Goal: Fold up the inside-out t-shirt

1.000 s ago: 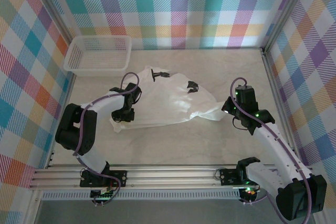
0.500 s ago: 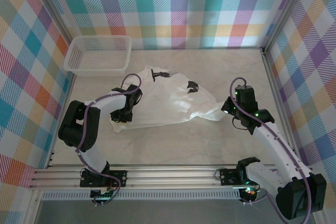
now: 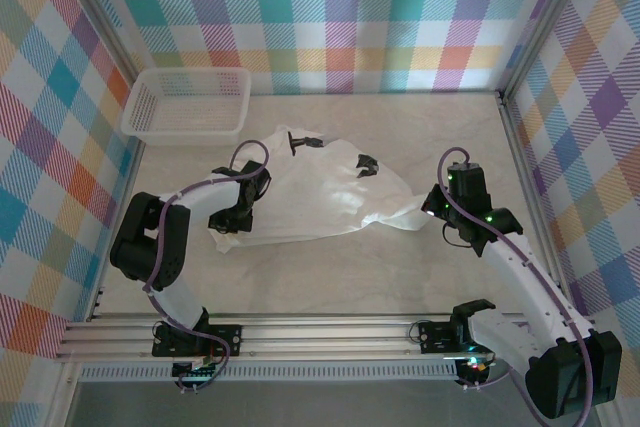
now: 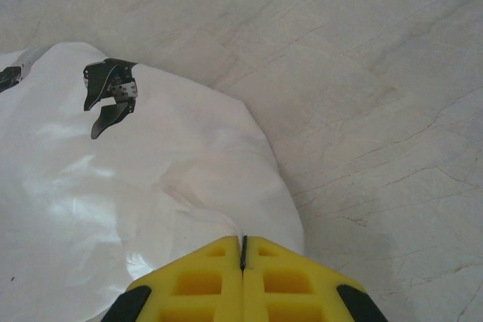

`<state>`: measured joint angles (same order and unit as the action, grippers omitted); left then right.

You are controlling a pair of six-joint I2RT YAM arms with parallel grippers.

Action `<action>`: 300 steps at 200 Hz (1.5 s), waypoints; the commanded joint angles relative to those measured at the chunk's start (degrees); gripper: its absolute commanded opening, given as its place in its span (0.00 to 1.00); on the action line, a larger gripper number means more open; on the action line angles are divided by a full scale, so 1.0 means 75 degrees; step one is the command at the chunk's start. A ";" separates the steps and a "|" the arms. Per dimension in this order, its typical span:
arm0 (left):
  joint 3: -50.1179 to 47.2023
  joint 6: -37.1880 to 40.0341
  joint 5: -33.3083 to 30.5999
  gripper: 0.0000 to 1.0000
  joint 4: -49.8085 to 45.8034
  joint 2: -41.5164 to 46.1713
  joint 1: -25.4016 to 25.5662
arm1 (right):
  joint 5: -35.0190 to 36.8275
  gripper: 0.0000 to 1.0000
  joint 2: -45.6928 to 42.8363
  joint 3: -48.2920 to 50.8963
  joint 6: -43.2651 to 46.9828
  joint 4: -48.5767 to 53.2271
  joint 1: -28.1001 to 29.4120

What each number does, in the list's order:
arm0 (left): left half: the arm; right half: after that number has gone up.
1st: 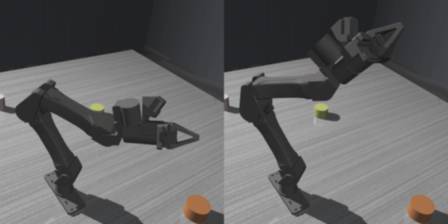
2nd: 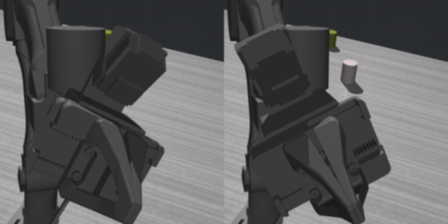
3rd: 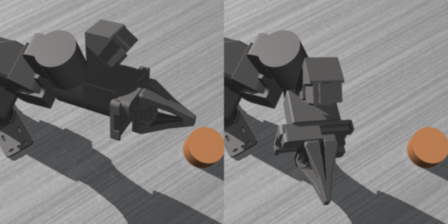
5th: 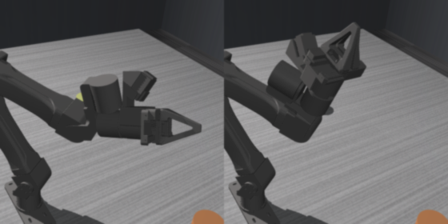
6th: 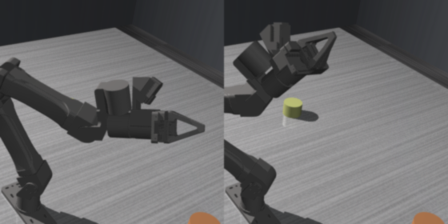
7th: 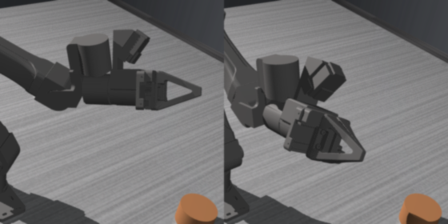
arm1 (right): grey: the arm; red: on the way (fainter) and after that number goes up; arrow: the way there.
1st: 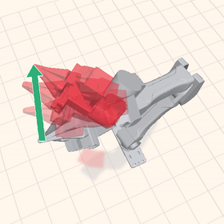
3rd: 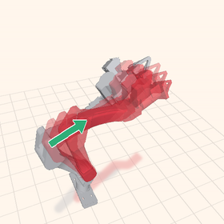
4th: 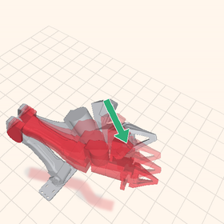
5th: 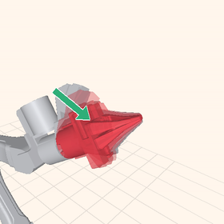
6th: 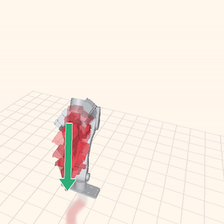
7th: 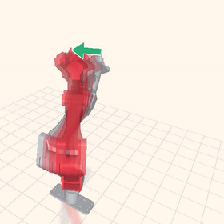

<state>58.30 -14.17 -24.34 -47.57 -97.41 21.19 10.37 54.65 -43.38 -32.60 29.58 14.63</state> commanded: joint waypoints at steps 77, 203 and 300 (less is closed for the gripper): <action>0.3952 -0.0676 0.3869 0.00 0.0519 0.4673 -0.2530 | 0.0689 0.00 0.0087 -0.3810 0.1314 -0.2465 -0.0021; 0.9306 -0.0232 0.3386 0.00 -0.0278 0.4808 -0.2602 | 0.0200 0.00 0.1147 -0.9652 0.2229 -0.2263 -0.0030; 0.8250 -0.0769 0.3104 0.00 0.0690 0.6251 -0.2603 | -0.0281 0.00 0.0351 -0.9671 0.2065 -0.2613 -0.0035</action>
<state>121.36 -18.61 1.23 -49.30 -57.36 1.78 9.17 63.02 -116.27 -16.21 15.44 14.63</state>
